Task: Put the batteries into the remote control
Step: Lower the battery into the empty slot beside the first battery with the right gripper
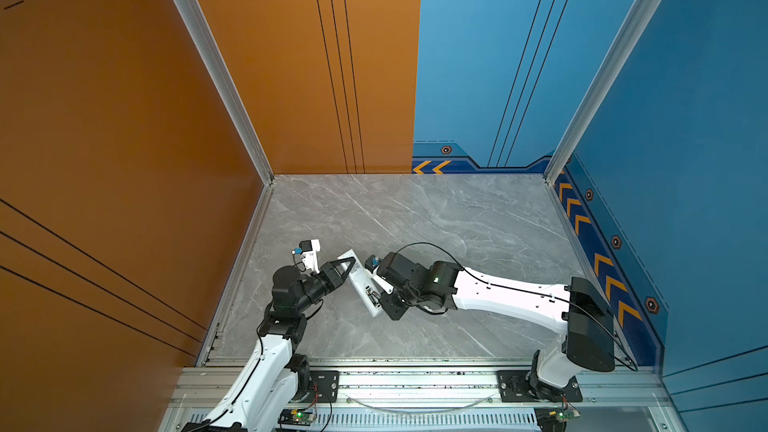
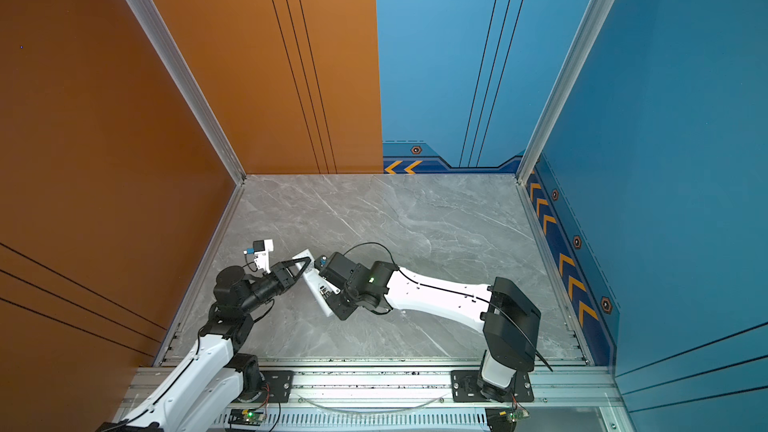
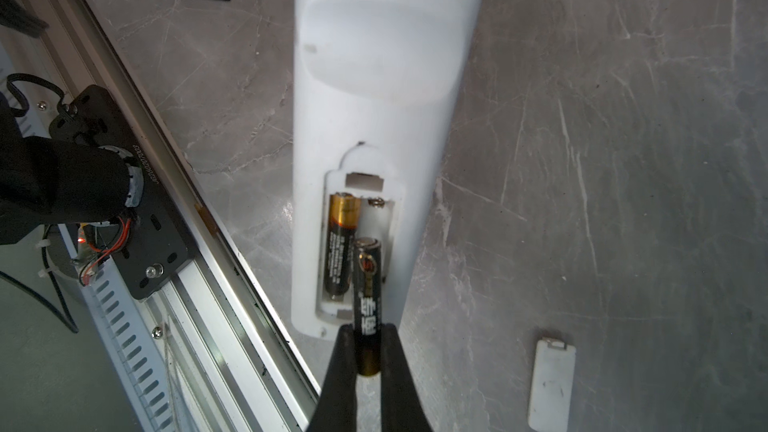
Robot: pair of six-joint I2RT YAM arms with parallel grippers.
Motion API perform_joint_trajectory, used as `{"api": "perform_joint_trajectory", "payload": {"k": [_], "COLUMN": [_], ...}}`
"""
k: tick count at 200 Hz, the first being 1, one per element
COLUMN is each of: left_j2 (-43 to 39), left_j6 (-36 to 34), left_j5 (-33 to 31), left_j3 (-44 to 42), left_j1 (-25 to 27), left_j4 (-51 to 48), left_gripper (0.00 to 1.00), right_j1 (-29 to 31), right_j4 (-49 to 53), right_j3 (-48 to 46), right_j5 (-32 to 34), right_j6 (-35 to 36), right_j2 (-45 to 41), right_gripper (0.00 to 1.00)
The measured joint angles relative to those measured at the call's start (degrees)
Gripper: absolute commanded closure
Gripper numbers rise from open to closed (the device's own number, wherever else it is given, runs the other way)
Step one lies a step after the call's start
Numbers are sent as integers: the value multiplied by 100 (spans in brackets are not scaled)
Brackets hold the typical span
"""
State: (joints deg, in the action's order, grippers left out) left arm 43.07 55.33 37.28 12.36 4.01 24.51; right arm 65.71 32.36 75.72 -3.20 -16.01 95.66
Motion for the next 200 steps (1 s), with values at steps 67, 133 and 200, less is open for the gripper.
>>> {"api": "perform_joint_trajectory", "payload": {"k": [67,133,200], "left_j2": [0,-63,-184], "left_j6": [-2,17,61], "left_j5": [0,-238,-452], "left_j3": [-20,-129,-232], "left_j1": [-11,-26,-26], "left_j4": [-13,-33,-37], "left_gripper": [100,100,100], "right_j1": [17,35,68], "right_j4": [9,83,179], "right_j3": [125,348,544], "right_j5": [76,225,330], "right_j6": [-42,-42,-39], "right_j2": [181,470,693], "right_gripper": [100,100,99]}}
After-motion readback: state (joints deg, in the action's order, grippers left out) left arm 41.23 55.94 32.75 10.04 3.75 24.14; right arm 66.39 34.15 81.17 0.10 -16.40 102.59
